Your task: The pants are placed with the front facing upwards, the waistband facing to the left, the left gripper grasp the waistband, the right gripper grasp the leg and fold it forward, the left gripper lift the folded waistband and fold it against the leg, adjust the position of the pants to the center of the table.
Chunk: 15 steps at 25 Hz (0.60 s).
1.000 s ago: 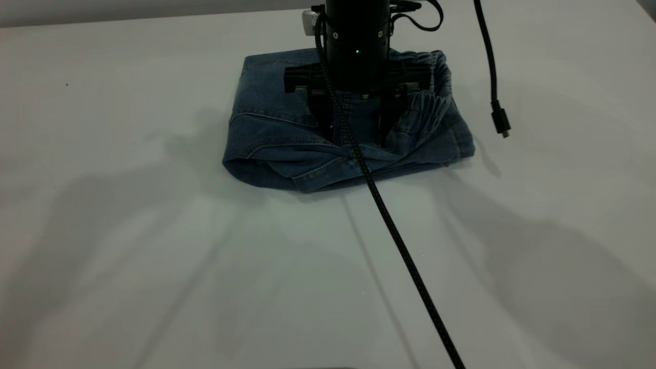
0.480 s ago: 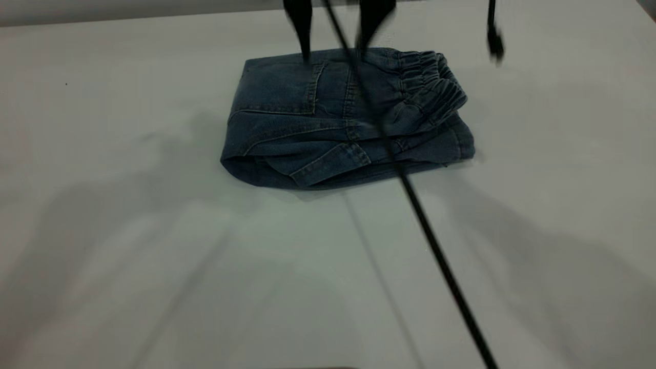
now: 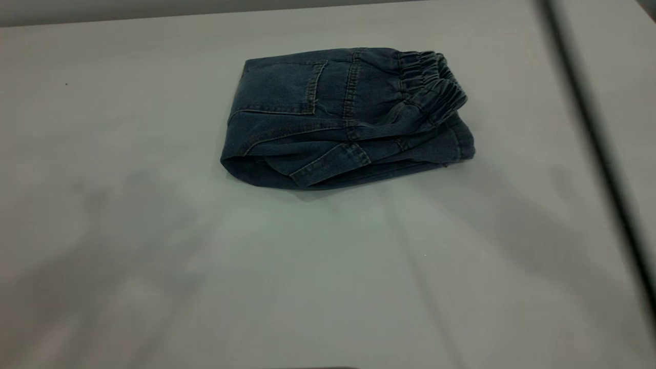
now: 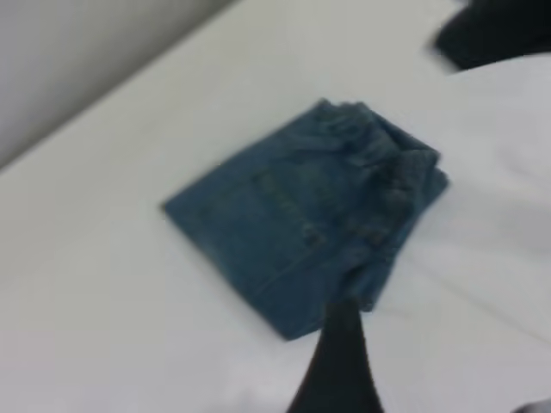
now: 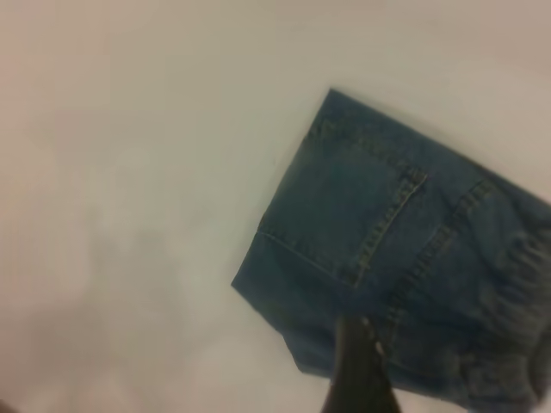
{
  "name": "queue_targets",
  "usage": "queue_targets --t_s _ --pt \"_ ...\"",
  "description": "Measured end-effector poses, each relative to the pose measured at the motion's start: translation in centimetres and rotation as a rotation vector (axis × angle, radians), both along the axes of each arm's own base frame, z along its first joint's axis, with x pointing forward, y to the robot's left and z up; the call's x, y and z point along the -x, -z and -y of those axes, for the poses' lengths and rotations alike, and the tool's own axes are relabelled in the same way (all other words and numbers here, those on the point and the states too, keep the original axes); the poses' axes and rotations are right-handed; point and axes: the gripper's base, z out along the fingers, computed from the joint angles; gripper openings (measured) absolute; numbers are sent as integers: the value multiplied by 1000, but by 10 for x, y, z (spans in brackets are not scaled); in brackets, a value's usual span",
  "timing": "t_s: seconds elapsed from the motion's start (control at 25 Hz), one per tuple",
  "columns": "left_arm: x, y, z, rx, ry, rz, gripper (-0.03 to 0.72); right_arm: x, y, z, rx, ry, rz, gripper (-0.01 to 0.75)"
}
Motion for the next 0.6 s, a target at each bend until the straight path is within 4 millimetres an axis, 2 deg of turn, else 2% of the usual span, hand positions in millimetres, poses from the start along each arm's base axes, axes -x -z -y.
queue_targets --t_s 0.08,0.2,0.32,0.44,0.6 --pt "16 -11 -8 -6 -39 43 538 24 -21 14 -8 -10 30 418" --pt "40 -23 -19 -20 -100 105 538 57 -35 35 6 -29 50 418" --pt "65 -28 -30 -32 -146 150 538 90 -36 56 39 -38 51 418" --pt "85 -20 -37 -32 -168 148 538 124 -29 78 70 -35 38 418" --pt "104 11 -42 -50 -173 84 538 168 -17 107 99 -30 39 418"
